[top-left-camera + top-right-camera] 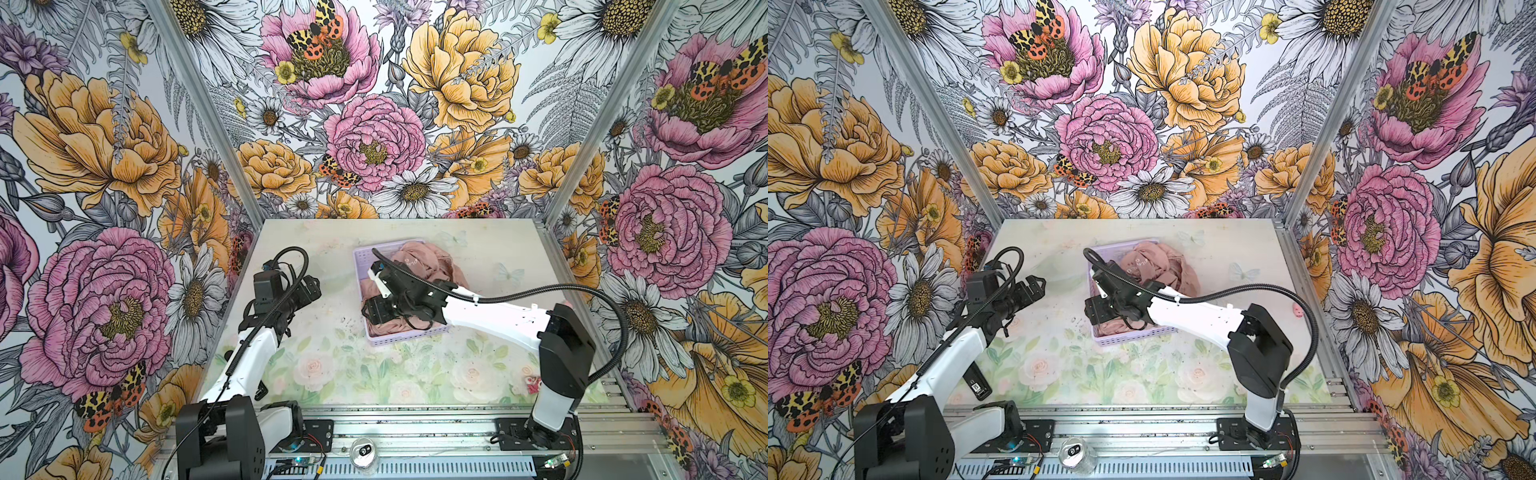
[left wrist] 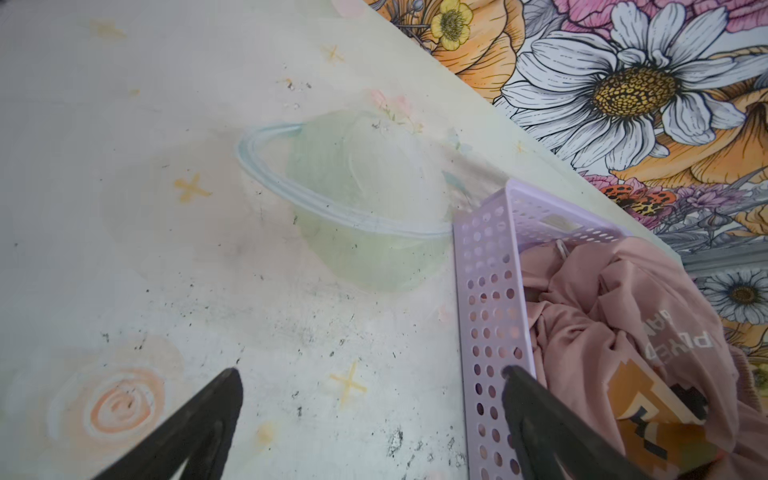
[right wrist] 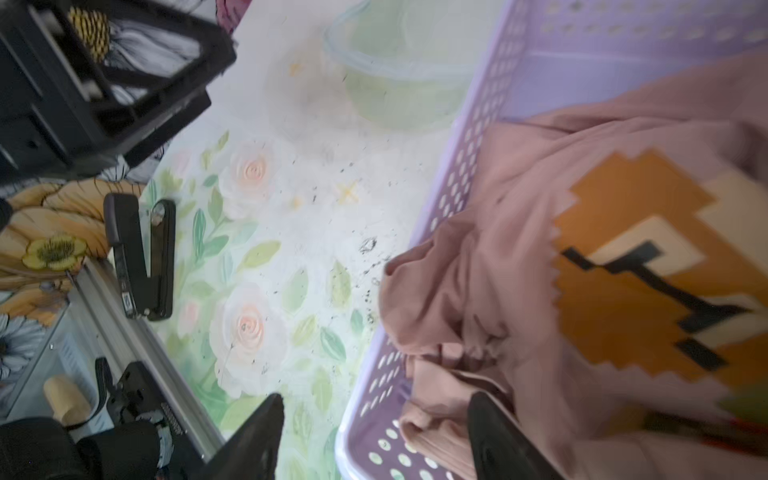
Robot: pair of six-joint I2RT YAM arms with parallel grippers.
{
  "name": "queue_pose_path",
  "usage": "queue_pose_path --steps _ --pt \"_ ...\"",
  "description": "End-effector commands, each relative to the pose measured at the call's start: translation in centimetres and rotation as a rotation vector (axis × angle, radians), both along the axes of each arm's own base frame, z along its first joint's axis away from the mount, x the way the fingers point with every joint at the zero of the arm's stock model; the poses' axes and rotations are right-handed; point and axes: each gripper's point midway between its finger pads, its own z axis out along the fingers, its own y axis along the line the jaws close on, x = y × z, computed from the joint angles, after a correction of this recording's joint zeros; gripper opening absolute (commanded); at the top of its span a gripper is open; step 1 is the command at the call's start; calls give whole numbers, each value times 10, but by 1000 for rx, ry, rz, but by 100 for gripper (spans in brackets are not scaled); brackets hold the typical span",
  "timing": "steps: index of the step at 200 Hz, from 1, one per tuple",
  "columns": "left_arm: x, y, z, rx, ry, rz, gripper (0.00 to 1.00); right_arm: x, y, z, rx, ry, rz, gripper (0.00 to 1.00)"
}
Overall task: Fold and stack the mixed laundry pile
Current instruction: 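Reach the right gripper into the lilac basket toward the pink clothes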
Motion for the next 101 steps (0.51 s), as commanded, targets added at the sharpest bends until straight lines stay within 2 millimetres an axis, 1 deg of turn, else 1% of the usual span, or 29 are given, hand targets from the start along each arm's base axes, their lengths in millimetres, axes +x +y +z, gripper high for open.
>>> queue_pose_path --steps 1,13,37,65,101 --pt "-9 -11 0 -74 19 -31 99 -16 8 -6 -45 116 21 64" --pt "-9 -11 0 -75 21 -31 99 -17 9 -11 -74 131 22 62" --pt "-10 -10 0 -79 20 -29 99 -19 9 -29 -151 177 25 56" --pt "-11 -9 1 -79 19 -22 99 -22 11 -43 -217 187 34 51" --pt "-11 -8 -1 -74 25 -15 99 -19 12 -64 -303 183 43 47"
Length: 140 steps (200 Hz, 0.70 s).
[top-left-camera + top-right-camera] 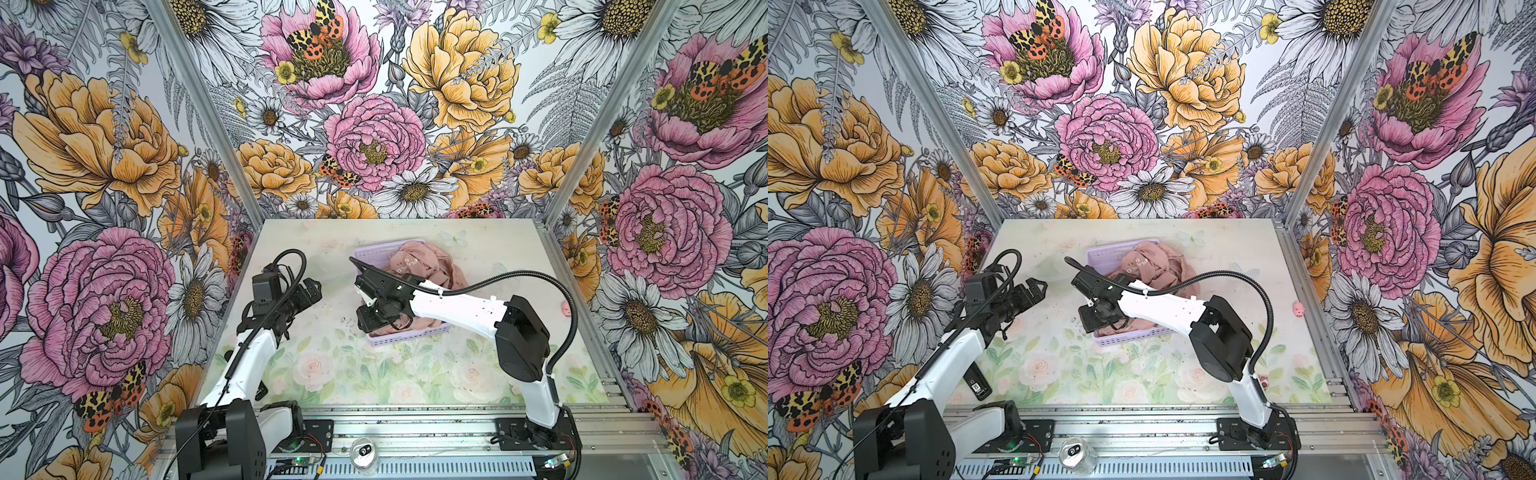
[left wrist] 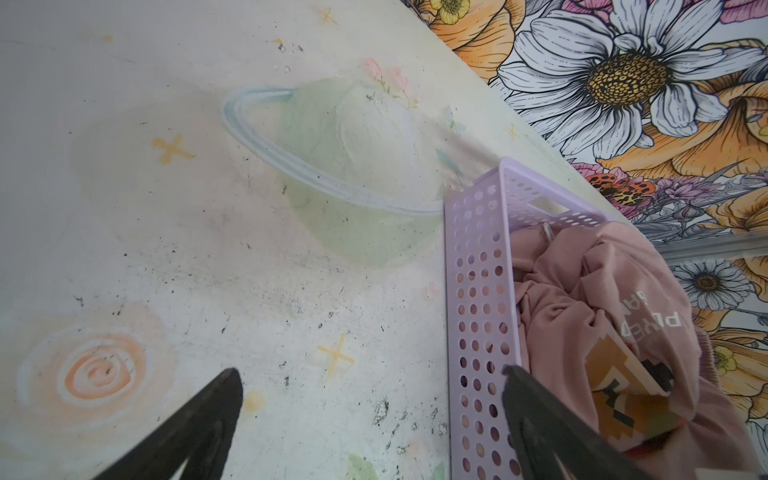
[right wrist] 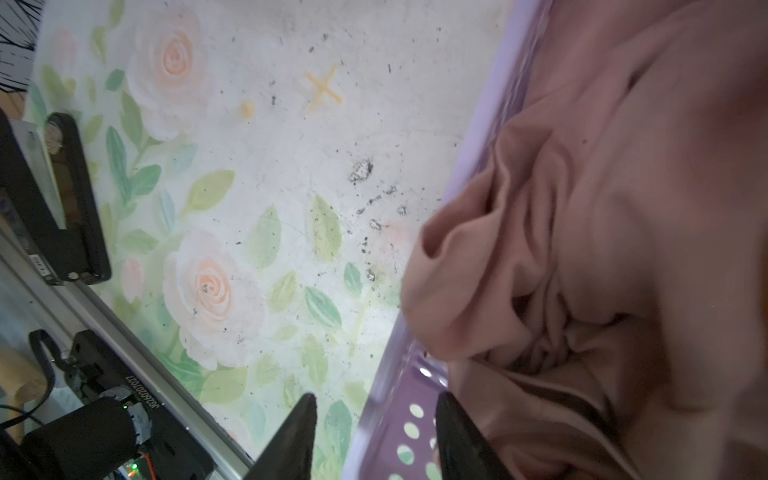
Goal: Fold and stack the mixed laundry pile
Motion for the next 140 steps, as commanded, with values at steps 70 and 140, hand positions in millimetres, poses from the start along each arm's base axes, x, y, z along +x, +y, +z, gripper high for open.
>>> queue_pose_path --steps 70,140 --pt "-7 4 -1 -3 8 20 99 17 -16 -27 -206 -63 -19 21" --pt "-4 2 -3 -6 13 9 99 46 -84 -25 -301 -99 -125 0"
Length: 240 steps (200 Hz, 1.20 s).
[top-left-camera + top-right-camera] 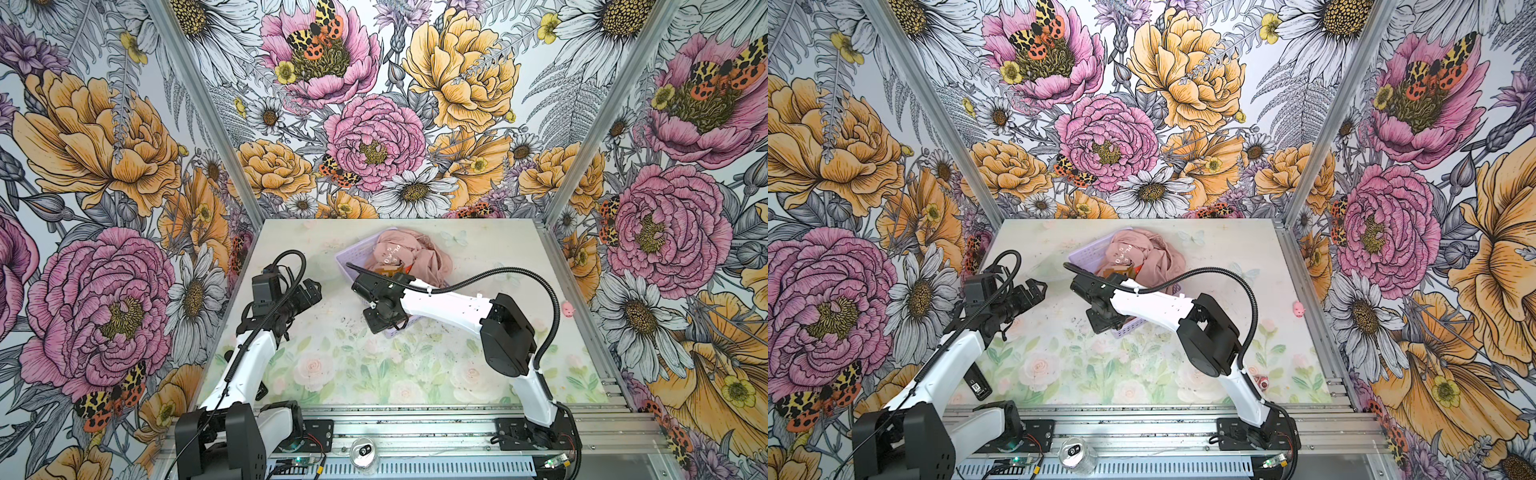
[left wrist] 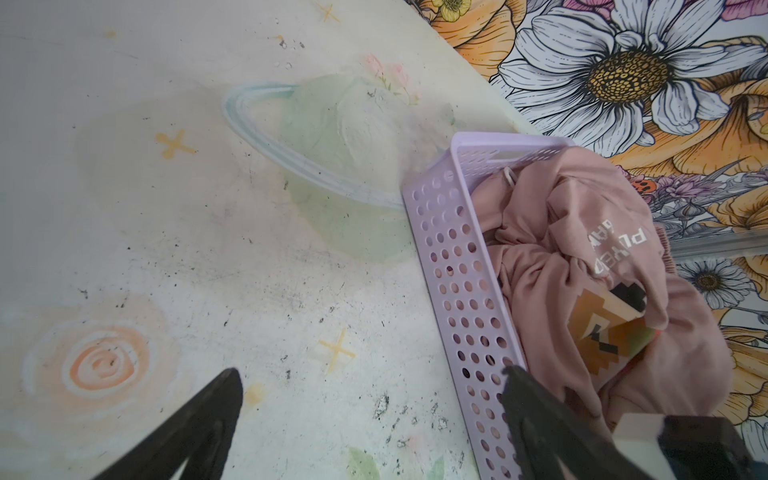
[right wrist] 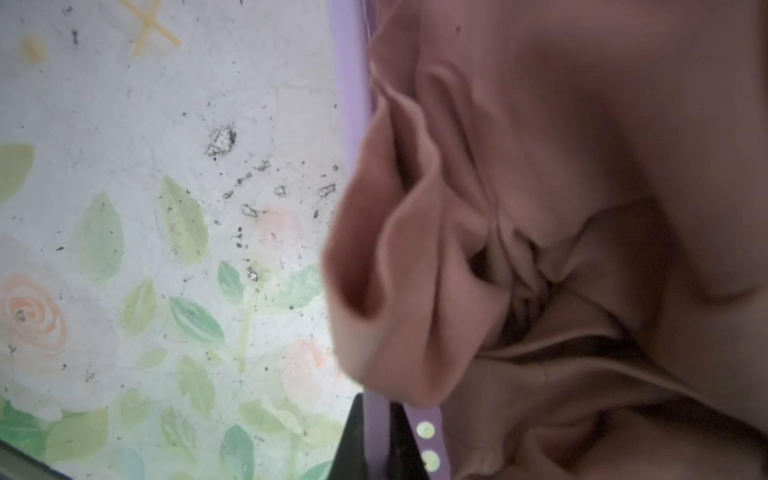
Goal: Fold and stack the mixed laundry pile
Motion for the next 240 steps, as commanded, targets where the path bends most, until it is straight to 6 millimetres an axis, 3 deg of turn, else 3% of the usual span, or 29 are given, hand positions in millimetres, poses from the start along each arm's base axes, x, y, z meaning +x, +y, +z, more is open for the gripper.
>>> queue_pose_path --steps 1,28,103,158,189,240 --pt "0 3 -3 -6 7 8 99 21 -44 1 -74 -45 -66 0" --pt "2 0 -3 -8 7 -4 99 40 -93 -1 -140 -58 -100 0" --pt "1 -19 -10 2 29 -60 99 121 -243 -1 -264 -91 -273 0" --pt "4 -34 -12 6 38 -96 99 166 -327 -1 -286 -108 -400 0" --pt "9 -42 -12 7 44 -124 99 185 -357 -1 -295 -124 -428 0" --pt "16 -52 -10 11 46 -151 99 206 -370 -1 -313 -159 -373 0"
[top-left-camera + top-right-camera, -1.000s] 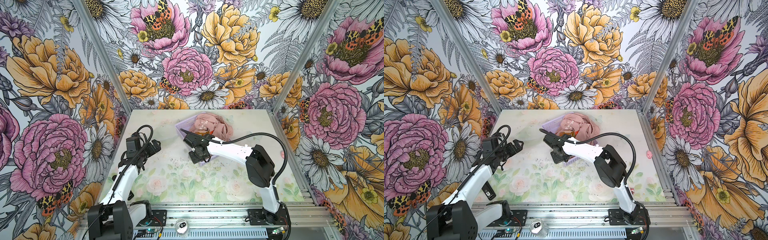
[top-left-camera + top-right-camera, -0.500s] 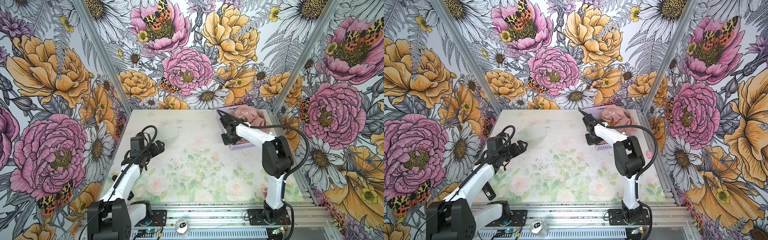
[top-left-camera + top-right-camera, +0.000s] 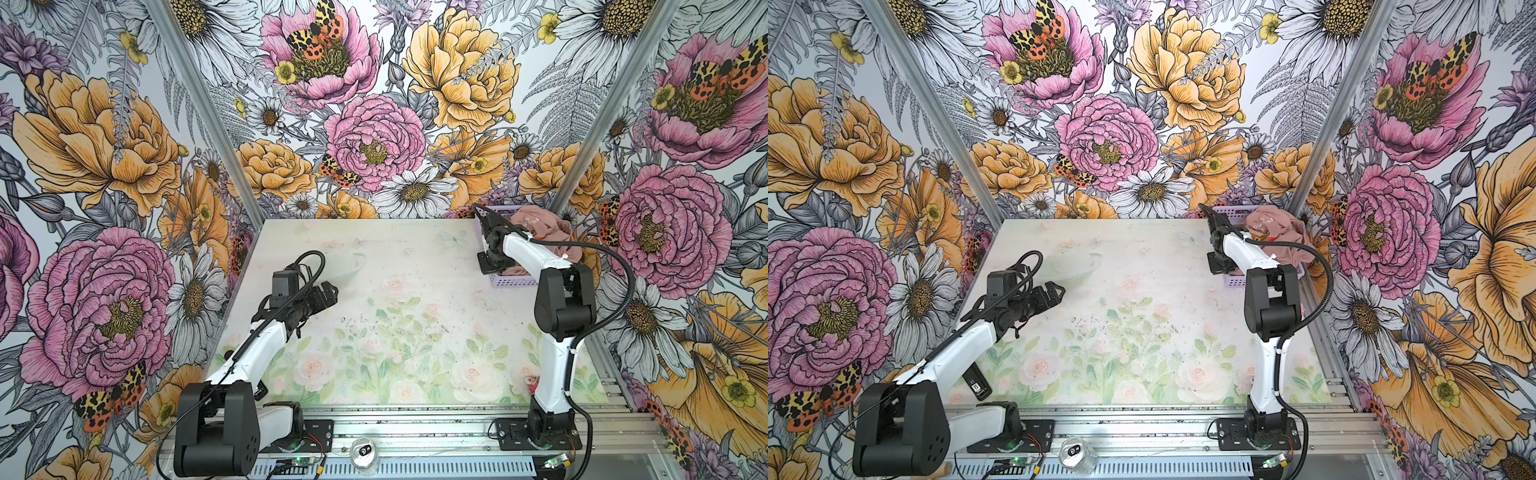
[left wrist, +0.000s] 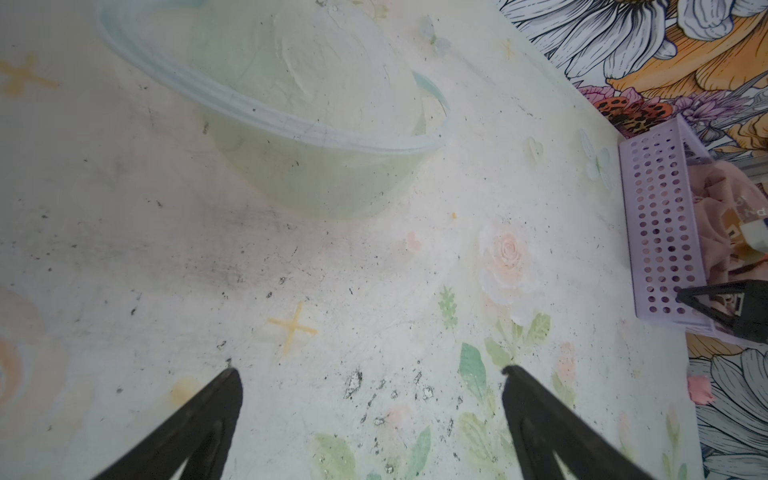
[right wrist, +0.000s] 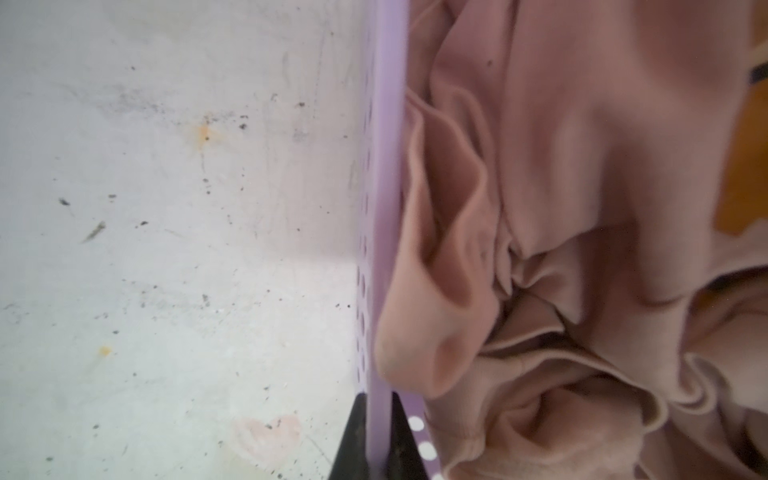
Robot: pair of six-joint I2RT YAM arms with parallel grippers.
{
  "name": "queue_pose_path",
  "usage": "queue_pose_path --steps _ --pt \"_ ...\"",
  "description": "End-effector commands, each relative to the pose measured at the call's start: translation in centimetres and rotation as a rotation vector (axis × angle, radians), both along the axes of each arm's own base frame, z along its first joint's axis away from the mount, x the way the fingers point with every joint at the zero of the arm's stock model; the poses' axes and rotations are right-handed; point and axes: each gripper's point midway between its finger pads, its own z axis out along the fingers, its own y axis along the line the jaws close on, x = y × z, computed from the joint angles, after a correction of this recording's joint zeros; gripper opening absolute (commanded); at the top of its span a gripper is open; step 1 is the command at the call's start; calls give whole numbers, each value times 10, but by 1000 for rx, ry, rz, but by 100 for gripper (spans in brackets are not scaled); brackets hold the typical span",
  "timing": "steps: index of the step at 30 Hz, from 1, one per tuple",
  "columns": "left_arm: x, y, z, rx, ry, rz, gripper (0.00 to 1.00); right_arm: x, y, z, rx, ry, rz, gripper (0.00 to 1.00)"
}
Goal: Fold and stack the mixed laundry pile
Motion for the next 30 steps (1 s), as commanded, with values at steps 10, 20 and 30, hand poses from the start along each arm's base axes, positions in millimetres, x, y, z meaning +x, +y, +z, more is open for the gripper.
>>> queue_pose_path --steps 10,20,30 --pt "11 -10 14 9 -39 -18 99 30 0 19 -15 -84 45 30" --pt "11 -18 18 13 -51 -22 99 43 -31 139 129 -313 -104 76" --pt "8 -33 10 10 -49 -47 99 70 -138 121 89 -316 -353 84"
